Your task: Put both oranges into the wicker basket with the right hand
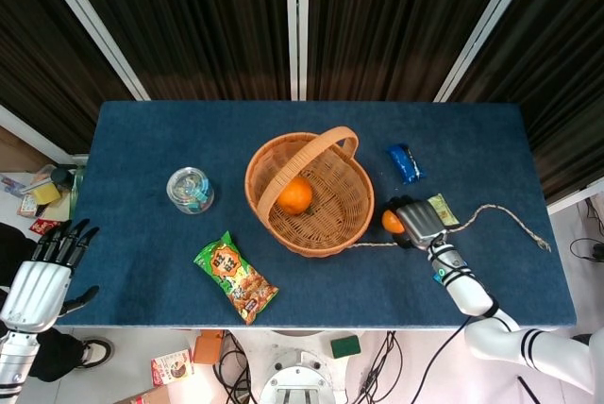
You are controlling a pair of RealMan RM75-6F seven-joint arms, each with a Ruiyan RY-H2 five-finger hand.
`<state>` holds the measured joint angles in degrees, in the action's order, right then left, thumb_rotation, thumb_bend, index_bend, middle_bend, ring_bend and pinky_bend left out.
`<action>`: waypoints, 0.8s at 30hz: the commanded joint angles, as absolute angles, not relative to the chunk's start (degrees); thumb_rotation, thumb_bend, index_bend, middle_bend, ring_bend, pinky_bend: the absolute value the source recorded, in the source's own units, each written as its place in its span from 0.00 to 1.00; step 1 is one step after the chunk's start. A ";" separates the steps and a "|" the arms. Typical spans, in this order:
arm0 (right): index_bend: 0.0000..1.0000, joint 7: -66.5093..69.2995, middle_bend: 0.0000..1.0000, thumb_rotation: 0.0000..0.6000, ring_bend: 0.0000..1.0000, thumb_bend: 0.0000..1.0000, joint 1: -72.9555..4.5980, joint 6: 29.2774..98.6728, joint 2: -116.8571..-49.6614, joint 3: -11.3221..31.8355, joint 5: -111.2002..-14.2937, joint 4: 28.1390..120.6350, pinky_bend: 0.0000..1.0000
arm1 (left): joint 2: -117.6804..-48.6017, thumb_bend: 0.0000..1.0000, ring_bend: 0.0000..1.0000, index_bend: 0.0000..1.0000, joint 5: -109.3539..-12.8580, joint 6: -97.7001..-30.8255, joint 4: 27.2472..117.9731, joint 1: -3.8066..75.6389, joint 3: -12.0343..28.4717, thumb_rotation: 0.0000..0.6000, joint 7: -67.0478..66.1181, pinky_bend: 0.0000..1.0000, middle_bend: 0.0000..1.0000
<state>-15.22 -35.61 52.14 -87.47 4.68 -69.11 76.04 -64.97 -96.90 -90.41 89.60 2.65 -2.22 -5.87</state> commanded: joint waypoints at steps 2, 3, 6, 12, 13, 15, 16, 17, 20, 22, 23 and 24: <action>0.42 -18.18 0.29 1.00 0.30 0.39 -35.25 53.59 -87.79 5.03 -67.75 77.19 0.55 | -64.98 0.13 0.00 0.10 -97.15 -90.58 89.63 2.64 -2.30 1.00 -5.91 0.12 0.03; 0.44 -18.49 0.31 1.00 0.32 0.40 -35.17 53.90 -87.76 5.15 -67.63 77.32 0.58 | -65.00 0.13 0.00 0.10 -97.19 -90.68 89.59 2.61 -2.30 1.00 -5.88 0.12 0.03; 0.48 -19.30 0.35 1.00 0.37 0.44 -34.76 55.04 -87.39 5.24 -67.68 77.92 0.63 | -65.03 0.13 0.00 0.10 -97.20 -90.75 89.54 2.57 -2.31 1.00 -5.84 0.12 0.03; 0.52 -19.06 0.38 1.00 0.39 0.45 -33.07 59.75 -83.62 5.22 -70.95 82.51 0.63 | -64.97 0.13 0.00 0.10 -97.26 -90.74 89.55 2.58 -2.37 1.00 -5.76 0.12 0.03; 0.52 -18.70 0.39 1.00 0.39 0.45 -32.70 60.78 -82.66 5.29 -71.75 83.72 0.63 | -64.95 0.13 0.00 0.10 -97.25 -90.76 89.56 2.58 -2.37 1.00 -5.74 0.12 0.03; 0.52 -17.65 0.39 1.00 0.39 0.45 -31.83 63.32 -80.19 5.60 -73.75 86.93 0.63 | -64.93 0.13 0.00 0.10 -97.20 -90.77 89.58 2.56 -2.35 1.00 -5.72 0.12 0.03; 0.52 -17.14 0.40 1.00 0.39 0.45 -31.47 64.42 -79.07 5.80 -74.61 88.43 0.63 | -64.93 0.13 0.00 0.10 -97.20 -90.79 89.59 2.56 -2.34 1.00 -5.72 0.12 0.03; 0.52 -16.62 0.40 1.00 0.40 0.45 -31.13 65.48 -78.01 6.04 -75.44 89.94 0.63 | -64.92 0.13 0.00 0.10 -97.20 -90.81 89.60 2.55 -2.34 1.00 -5.73 0.12 0.03; 0.53 -14.89 0.41 1.00 0.40 0.46 -30.53 67.78 -74.68 7.10 -77.47 95.38 0.63 | -64.97 0.13 0.00 0.10 -97.15 -90.77 89.67 2.56 -2.31 1.00 -5.90 0.12 0.03; 0.53 -14.39 0.41 1.00 0.40 0.46 -30.71 68.47 -73.11 8.09 -78.29 98.52 0.63 | -65.06 0.13 0.00 0.10 -97.11 -90.58 89.74 2.61 -2.34 1.00 -6.19 0.12 0.03; 0.53 -14.58 0.41 1.00 0.40 0.46 -30.92 68.57 -72.77 8.52 -78.47 99.49 0.63 | -65.09 0.13 0.00 0.10 -97.12 -90.54 89.78 2.61 -2.36 1.00 -6.32 0.12 0.03; 0.54 -15.15 0.41 1.00 0.40 0.46 -31.38 68.44 -72.64 9.08 -78.52 100.41 0.63 | -65.15 0.13 0.00 0.10 -97.19 -90.53 89.83 2.61 -2.38 1.00 -6.53 0.12 0.03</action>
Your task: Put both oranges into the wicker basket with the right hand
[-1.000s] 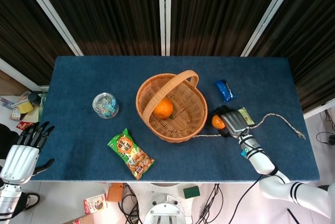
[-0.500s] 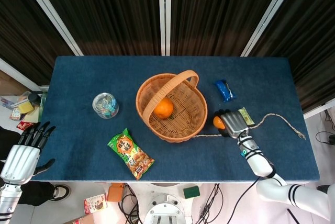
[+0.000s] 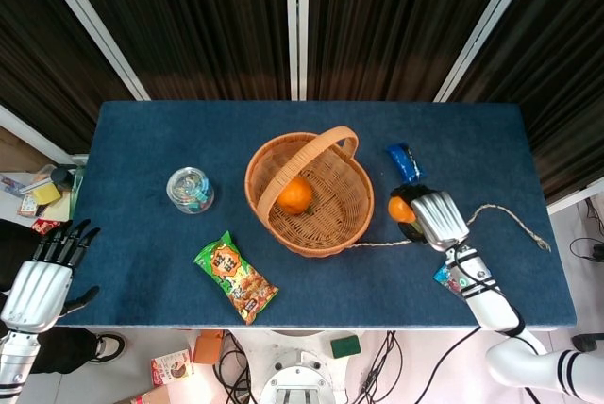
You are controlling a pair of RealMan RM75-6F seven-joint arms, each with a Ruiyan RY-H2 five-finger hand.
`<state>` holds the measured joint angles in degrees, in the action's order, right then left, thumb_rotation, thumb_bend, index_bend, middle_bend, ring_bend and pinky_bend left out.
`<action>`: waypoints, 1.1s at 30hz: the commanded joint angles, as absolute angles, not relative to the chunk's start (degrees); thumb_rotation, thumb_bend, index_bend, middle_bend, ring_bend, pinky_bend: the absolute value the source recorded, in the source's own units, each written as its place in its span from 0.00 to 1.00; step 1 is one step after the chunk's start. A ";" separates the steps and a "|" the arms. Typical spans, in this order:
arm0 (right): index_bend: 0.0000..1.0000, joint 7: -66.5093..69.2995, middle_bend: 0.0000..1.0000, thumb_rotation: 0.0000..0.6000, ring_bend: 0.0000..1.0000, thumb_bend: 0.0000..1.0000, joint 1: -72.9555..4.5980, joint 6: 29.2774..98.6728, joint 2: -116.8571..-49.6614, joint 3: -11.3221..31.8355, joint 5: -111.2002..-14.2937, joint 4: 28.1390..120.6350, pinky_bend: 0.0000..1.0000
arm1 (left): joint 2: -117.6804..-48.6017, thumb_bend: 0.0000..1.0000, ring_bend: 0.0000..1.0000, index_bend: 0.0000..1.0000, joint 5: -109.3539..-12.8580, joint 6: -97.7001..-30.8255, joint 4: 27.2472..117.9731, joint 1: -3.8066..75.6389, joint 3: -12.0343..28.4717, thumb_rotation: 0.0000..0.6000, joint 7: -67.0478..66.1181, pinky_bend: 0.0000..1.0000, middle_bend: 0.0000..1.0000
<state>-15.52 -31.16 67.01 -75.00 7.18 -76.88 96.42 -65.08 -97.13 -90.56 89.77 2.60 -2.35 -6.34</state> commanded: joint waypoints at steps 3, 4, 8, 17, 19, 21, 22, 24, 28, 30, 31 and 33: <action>0.54 -17.36 0.40 1.00 0.40 0.46 -33.23 66.28 -73.24 10.24 -77.05 101.99 0.63 | -65.27 0.13 0.00 0.10 -97.47 -90.57 89.87 2.60 -2.50 1.00 -6.95 0.12 0.03; 0.54 -18.12 0.40 1.00 0.40 0.46 -33.90 65.42 -73.60 10.51 -76.50 102.39 0.63 | -65.30 0.13 0.00 0.10 -97.48 -90.56 89.86 2.60 -2.51 1.00 -7.03 0.12 0.03; 0.55 -23.20 0.40 1.00 0.40 0.46 -37.08 62.39 -76.69 11.45 -74.06 102.84 0.63 | -65.32 0.13 0.00 0.10 -97.18 -90.46 89.78 2.64 -2.36 1.00 -6.92 0.12 0.03; 0.51 -36.93 0.36 1.00 0.39 0.45 -44.20 58.23 -87.16 12.60 -63.86 99.50 0.58 | -64.92 0.13 0.00 0.10 -96.71 -90.31 89.54 2.80 -2.16 1.00 -5.72 0.12 0.03; 0.46 -38.44 0.33 1.00 0.37 0.45 -45.24 58.10 -88.90 12.74 -62.15 98.27 0.55 | -64.82 0.13 0.00 0.10 -96.67 -90.40 89.46 2.78 -2.13 1.00 -5.38 0.12 0.03; 0.44 -39.10 0.32 1.00 0.35 0.44 -46.01 57.88 -89.96 12.85 -60.86 97.44 0.53 | -64.72 0.13 0.00 0.10 -96.66 -90.52 89.37 2.75 -2.12 1.00 -5.03 0.12 0.03; 0.42 -39.24 0.30 1.00 0.33 0.43 -46.26 57.71 -90.18 12.87 -60.25 97.27 0.51 | -64.67 0.13 0.00 0.10 -96.66 -90.57 89.34 2.74 -2.12 1.00 -4.91 0.12 0.03; 0.37 -39.73 0.25 1.00 0.26 0.41 -46.74 57.40 -90.31 12.81 -58.81 97.06 0.44 | -64.58 0.13 0.00 0.10 -96.75 -90.71 89.28 2.71 -2.13 1.00 -4.61 0.12 0.03; 0.14 -40.94 0.07 1.00 0.04 0.33 -47.38 56.88 -89.42 12.40 -56.01 97.82 0.22 | -64.52 0.13 0.00 0.10 -97.01 -90.94 89.11 2.65 -2.23 1.00 -4.30 0.12 0.03; 0.04 -40.56 0.01 1.00 0.00 0.29 -47.42 57.06 -88.83 12.29 -55.68 98.45 0.13 | -64.55 0.13 0.00 0.10 -97.08 -90.97 89.04 2.64 -2.27 1.00 -4.33 0.12 0.03; 0.01 -40.24 0.00 1.00 0.00 0.27 -47.35 57.25 -88.58 12.24 -55.75 98.71 0.11 | -64.56 0.13 0.00 0.10 -97.11 -90.96 89.05 2.64 -2.29 1.00 -4.38 0.12 0.03; 0.00 -39.34 0.00 1.00 0.00 0.25 -47.02 57.72 -87.78 11.98 -56.13 99.51 0.10 | -64.62 0.13 0.00 0.10 -97.22 -90.96 89.07 2.64 -2.35 1.00 -4.56 0.12 0.03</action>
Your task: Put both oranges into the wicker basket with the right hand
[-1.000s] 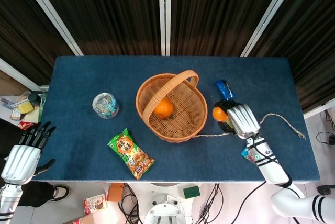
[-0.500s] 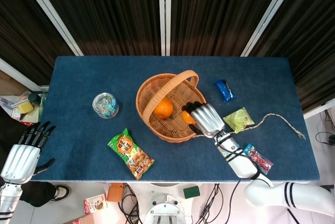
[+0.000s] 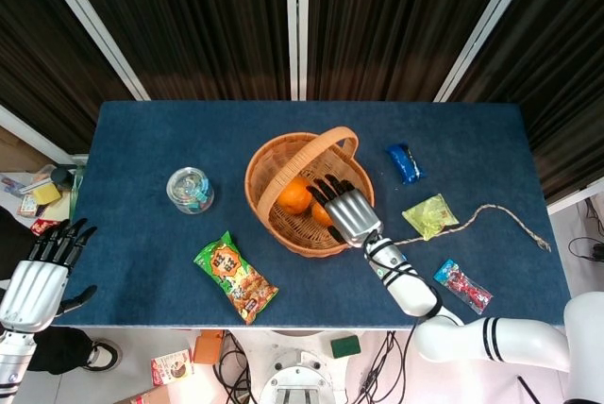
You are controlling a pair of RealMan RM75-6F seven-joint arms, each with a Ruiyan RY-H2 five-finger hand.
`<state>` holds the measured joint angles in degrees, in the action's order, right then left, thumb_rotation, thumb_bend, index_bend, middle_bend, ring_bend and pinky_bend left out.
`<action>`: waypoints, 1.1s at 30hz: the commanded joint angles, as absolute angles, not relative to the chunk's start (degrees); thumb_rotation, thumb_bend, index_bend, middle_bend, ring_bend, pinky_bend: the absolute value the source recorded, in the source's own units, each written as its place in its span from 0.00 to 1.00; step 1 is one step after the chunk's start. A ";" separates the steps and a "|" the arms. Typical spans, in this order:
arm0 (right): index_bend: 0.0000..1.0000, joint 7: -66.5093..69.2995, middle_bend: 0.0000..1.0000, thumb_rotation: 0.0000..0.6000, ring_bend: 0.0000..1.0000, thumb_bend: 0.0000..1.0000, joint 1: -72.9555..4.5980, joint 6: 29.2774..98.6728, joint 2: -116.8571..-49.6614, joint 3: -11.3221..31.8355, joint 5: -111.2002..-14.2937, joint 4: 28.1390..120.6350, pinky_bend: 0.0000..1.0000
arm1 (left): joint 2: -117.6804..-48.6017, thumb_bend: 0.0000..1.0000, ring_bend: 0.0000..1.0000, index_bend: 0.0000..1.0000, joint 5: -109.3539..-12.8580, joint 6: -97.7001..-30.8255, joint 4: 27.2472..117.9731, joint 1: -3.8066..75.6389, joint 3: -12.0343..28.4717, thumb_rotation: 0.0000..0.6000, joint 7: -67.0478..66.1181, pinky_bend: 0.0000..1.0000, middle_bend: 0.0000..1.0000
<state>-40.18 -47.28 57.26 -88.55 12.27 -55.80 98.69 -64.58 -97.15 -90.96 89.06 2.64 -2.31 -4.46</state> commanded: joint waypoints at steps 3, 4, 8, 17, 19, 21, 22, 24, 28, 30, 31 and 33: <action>0.00 -37.88 0.00 1.00 0.00 0.25 -45.63 59.79 -85.52 11.18 -58.75 101.77 0.10 | -64.70 0.13 0.00 0.10 -97.41 -91.12 89.11 2.57 -2.41 1.00 -4.80 0.12 0.03; 0.00 -37.32 0.00 1.00 0.00 0.25 -44.93 60.81 -84.47 10.81 -60.20 102.71 0.10 | -64.72 0.13 0.00 0.10 -97.42 -91.15 89.12 2.55 -2.41 1.00 -4.87 0.12 0.03; 0.00 -34.31 0.00 1.00 0.00 0.29 -40.45 66.48 -77.95 8.29 -67.84 106.82 0.09 | -64.80 0.13 0.00 0.10 -97.54 -91.21 89.18 2.48 -2.49 1.00 -5.18 0.12 0.03; 0.00 -11.84 0.00 1.00 0.00 0.27 -23.50 83.44 -62.89 -3.37 -89.22 100.61 0.05 | -64.72 0.13 0.00 0.10 -97.91 -92.58 89.63 1.83 -2.53 1.00 -5.03 0.12 0.03; 0.00 -8.38 0.00 1.00 0.00 0.21 -20.37 86.10 -62.67 -5.21 -90.49 95.15 0.01 | -64.67 0.13 0.00 0.10 -98.04 -93.22 89.63 1.56 -2.49 1.00 -4.76 0.12 0.03; 0.00 -5.28 0.00 1.00 0.00 0.18 -16.73 89.13 -63.54 -6.25 -90.26 89.10 0.00 | -64.67 0.13 0.00 0.10 -98.08 -93.81 89.50 1.30 -2.41 1.00 -4.44 0.12 0.03; 0.00 -4.03 0.00 1.00 0.00 0.17 -15.21 90.59 -64.26 -6.45 -90.15 86.50 0.00 | -64.69 0.13 0.00 0.10 -98.02 -93.91 89.45 1.25 -2.37 1.00 -4.36 0.12 0.03; 0.00 -1.16 0.00 1.00 0.00 0.18 -11.97 93.65 -66.29 -6.65 -89.90 80.48 0.00 | -64.72 0.13 0.00 0.10 -97.84 -93.86 89.40 1.23 -2.28 1.00 -4.23 0.12 0.03; 0.00 1.62 0.00 1.00 0.00 0.22 -8.27 94.69 -68.56 -6.12 -87.56 73.14 0.00 | -64.74 0.13 0.00 0.10 -97.86 -93.57 89.44 1.32 -2.29 1.00 -4.36 0.12 0.03; 0.00 3.46 0.00 1.00 0.00 0.22 -7.26 94.42 -69.05 -5.37 -86.43 71.16 0.00 | -64.81 0.13 0.00 0.10 -98.09 -93.68 89.42 1.25 -2.38 1.00 -4.58 0.12 0.03; 0.00 4.44 0.00 1.00 0.00 0.22 -6.93 94.22 -69.21 -5.14 -86.14 70.45 0.00 | -64.87 0.13 0.00 0.10 -98.17 -93.79 89.41 1.20 -2.39 1.00 -4.68 0.12 0.03; 0.00 6.16 0.00 1.00 0.00 0.22 -6.37 93.53 -69.57 -4.66 -85.64 68.95 0.00 | -64.96 0.13 0.00 0.10 -98.29 -94.00 89.43 1.08 -2.41 1.00 -4.81 0.12 0.03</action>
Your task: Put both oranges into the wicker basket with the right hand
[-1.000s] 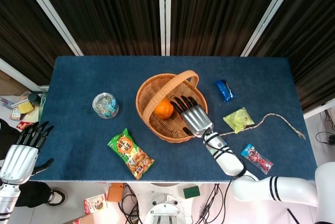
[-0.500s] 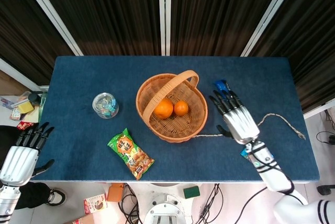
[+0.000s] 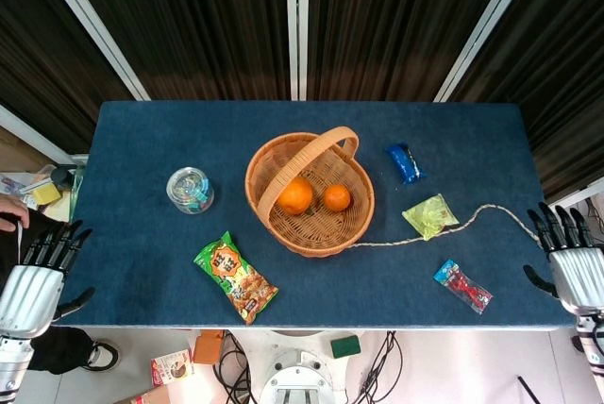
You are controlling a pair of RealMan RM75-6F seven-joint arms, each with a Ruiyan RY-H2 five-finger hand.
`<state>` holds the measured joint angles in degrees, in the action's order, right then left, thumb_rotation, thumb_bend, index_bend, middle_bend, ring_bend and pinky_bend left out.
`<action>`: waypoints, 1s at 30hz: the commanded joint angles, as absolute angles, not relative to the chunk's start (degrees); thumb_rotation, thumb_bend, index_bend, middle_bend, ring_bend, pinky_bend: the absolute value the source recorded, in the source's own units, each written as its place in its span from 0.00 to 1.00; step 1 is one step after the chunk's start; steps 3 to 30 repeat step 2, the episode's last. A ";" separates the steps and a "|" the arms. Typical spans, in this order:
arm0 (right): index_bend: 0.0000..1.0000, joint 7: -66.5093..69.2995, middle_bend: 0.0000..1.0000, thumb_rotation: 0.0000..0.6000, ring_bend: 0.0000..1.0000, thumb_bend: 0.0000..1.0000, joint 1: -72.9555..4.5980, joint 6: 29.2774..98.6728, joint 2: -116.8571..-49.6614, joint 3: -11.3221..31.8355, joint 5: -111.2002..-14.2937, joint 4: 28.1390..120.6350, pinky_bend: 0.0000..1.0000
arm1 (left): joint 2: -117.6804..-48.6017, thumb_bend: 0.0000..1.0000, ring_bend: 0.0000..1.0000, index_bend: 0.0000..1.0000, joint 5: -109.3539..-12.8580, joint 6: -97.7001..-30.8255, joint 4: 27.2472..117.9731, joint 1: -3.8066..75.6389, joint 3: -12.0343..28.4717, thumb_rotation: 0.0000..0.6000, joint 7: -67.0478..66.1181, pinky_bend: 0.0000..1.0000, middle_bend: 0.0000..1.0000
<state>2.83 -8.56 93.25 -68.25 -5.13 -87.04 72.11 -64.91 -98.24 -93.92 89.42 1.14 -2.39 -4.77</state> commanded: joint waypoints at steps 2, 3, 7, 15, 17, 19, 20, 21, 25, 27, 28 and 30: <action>0.00 6.73 0.00 1.00 0.00 0.22 -6.14 92.92 -69.81 -4.26 -85.46 68.11 0.00 | -64.98 0.13 0.00 0.10 -98.27 -94.05 89.42 1.02 -2.40 1.00 -4.83 0.12 0.03; 0.00 6.73 0.00 1.00 0.00 0.22 -6.14 92.92 -69.81 -4.26 -85.46 68.11 0.00 | -64.98 0.13 0.00 0.10 -98.27 -94.05 89.42 1.02 -2.40 1.00 -4.83 0.12 0.03; 0.00 6.73 0.00 1.00 0.00 0.22 -6.14 92.92 -69.81 -4.26 -85.46 68.11 0.00 | -64.98 0.13 0.00 0.10 -98.27 -94.05 89.42 1.02 -2.40 1.00 -4.83 0.12 0.03; 0.00 6.73 0.00 1.00 0.00 0.22 -6.14 92.92 -69.81 -4.26 -85.46 68.11 0.00 | -64.98 0.13 0.00 0.10 -98.27 -94.05 89.42 1.02 -2.40 1.00 -4.83 0.12 0.03; 0.00 6.73 0.00 1.00 0.00 0.22 -6.14 92.92 -69.81 -4.26 -85.46 68.11 0.00 | -64.98 0.13 0.00 0.10 -98.27 -94.05 89.42 1.02 -2.40 1.00 -4.83 0.12 0.03; 0.00 6.73 0.00 1.00 0.00 0.22 -6.14 92.92 -69.81 -4.26 -85.46 68.11 0.00 | -64.98 0.13 0.00 0.10 -98.27 -94.05 89.42 1.02 -2.40 1.00 -4.83 0.12 0.03; 0.00 6.73 0.00 1.00 0.00 0.22 -6.14 92.92 -69.81 -4.26 -85.46 68.11 0.00 | -64.98 0.13 0.00 0.10 -98.27 -94.05 89.42 1.02 -2.40 1.00 -4.83 0.12 0.03; 0.00 6.73 0.00 1.00 0.00 0.22 -6.14 92.92 -69.81 -4.26 -85.46 68.11 0.00 | -64.98 0.13 0.00 0.10 -98.27 -94.05 89.42 1.02 -2.40 1.00 -4.83 0.12 0.03; 0.00 6.73 0.00 1.00 0.00 0.22 -6.14 92.92 -69.81 -4.26 -85.46 68.11 0.00 | -64.98 0.13 0.00 0.10 -98.27 -94.05 89.42 1.02 -2.40 1.00 -4.83 0.12 0.03; 0.00 6.73 0.00 1.00 0.00 0.22 -6.14 92.92 -69.81 -4.26 -85.46 68.11 0.00 | -64.98 0.13 0.00 0.10 -98.27 -94.05 89.42 1.02 -2.40 1.00 -4.83 0.12 0.03; 0.00 6.73 0.00 1.00 0.00 0.22 -6.14 92.92 -69.81 -4.26 -85.46 68.11 0.00 | -64.98 0.13 0.00 0.10 -98.27 -94.05 89.42 1.02 -2.40 1.00 -4.83 0.12 0.03; 0.00 6.73 0.00 1.00 0.00 0.22 -6.14 92.92 -69.81 -4.26 -85.46 68.11 0.00 | -64.98 0.13 0.00 0.10 -98.27 -94.05 89.42 1.02 -2.40 1.00 -4.83 0.12 0.03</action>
